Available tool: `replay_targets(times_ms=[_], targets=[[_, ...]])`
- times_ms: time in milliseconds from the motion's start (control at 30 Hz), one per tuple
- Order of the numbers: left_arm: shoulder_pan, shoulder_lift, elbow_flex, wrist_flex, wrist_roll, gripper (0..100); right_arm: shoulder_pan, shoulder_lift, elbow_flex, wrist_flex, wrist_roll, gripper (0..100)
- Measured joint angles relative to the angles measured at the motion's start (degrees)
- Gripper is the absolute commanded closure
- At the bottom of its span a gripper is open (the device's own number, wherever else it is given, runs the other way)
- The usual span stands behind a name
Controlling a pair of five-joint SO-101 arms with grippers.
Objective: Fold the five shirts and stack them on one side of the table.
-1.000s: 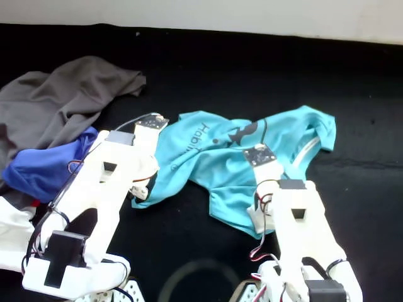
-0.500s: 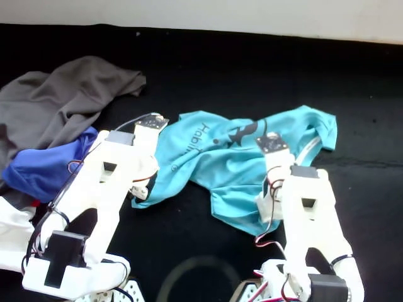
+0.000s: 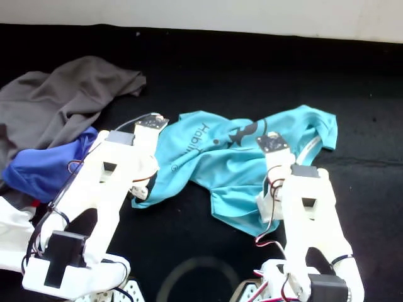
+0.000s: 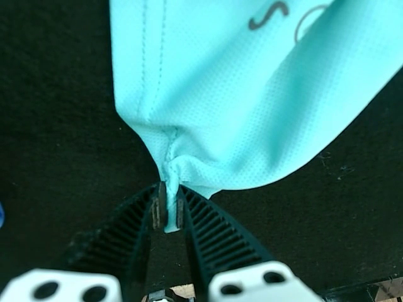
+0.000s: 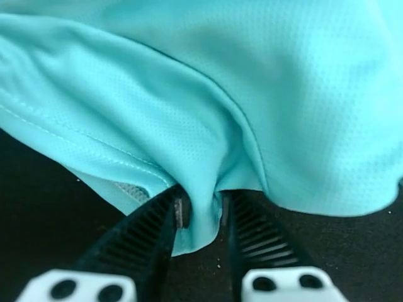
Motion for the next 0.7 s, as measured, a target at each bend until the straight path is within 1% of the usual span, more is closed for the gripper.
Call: replay_targets(times_ms=[67, 233, 400, 467, 567, 700], targets=[[0.0, 0.0, 0.0, 0.0, 0.0, 99, -0.4, 0.0, -0.1, 0.2, 0.0, 99.8], [0.0, 0.0, 0.0, 0.0, 0.0, 99, 0.3, 0.0, -3.9, 1.9, 0.0, 99.3], [0.0, 0.0, -2.8, 0.3, 0.0, 99, 6.2, 0.0, -14.9, 7.7, 0.0, 99.3], [0.0, 0.0, -7.1, 3.2, 0.0, 99, 9.6, 0.0, -20.7, 9.1, 0.0, 99.3], [0.0, 0.0, -17.2, 9.0, 0.0, 99, 14.5, 0.0, -29.6, 9.7, 0.0, 99.3], [0.1, 0.0, -32.6, 15.4, 0.0, 99, 16.9, 0.0, -38.8, 9.7, 0.0, 99.3]])
